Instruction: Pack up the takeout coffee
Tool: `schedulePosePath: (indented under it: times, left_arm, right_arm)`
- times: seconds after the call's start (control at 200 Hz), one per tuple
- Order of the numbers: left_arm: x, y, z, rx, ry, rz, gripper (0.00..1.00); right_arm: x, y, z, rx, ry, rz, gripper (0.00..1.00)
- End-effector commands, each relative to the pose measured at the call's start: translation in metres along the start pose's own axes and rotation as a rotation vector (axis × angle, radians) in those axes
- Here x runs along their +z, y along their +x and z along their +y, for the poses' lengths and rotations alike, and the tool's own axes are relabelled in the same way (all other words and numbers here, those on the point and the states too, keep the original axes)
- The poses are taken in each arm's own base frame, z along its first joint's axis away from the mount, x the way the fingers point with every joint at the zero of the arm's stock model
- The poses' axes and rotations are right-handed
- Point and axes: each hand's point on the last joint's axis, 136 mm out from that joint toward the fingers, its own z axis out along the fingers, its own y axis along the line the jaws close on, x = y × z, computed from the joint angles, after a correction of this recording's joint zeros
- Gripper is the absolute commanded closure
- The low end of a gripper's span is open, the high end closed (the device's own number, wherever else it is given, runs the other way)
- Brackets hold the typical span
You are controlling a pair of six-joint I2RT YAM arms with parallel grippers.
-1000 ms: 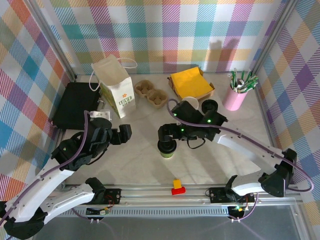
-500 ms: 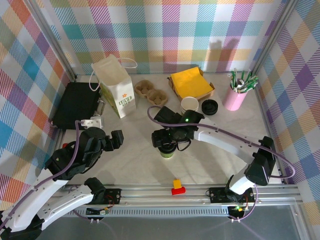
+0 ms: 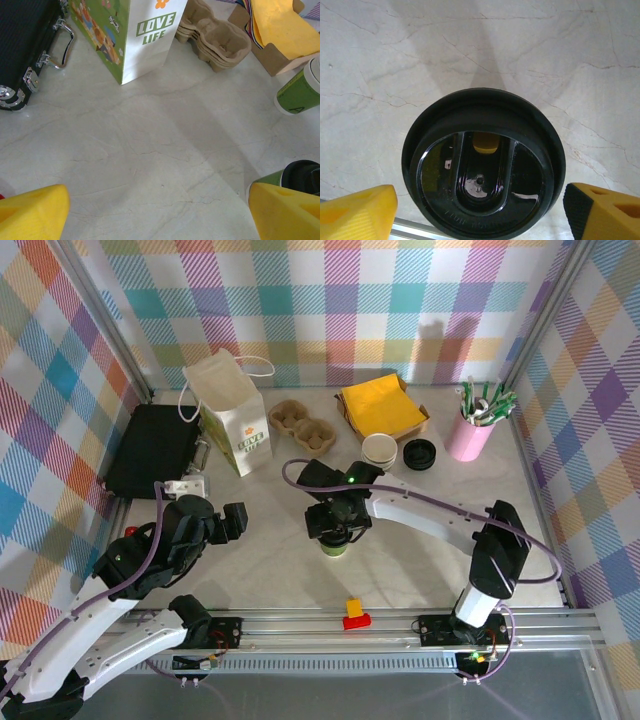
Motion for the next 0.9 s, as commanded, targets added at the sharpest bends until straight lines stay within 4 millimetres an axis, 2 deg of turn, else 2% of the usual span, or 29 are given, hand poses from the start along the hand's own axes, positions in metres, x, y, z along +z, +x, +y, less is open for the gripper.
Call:
schedulePosePath:
  times: [0.0,0.405,0.895]
  left_arm:
    - [0.002,0.003,0.005,-0.006,-0.020,0.002,0.08]
    - [0.004,0.006,0.005,-0.011,-0.018,0.010,0.08]
    - [0.008,0.009,0.001,-0.013,-0.007,0.021,0.08]
  right_arm:
    - [-0.003,0.002,0.000,0.004,0.016,0.009,0.15]
    - [0.008,0.006,0.002,-0.007,0.042,0.038,0.23]
    - [0.019,0.014,-0.004,-0.014,0.100,0.096,0.23]
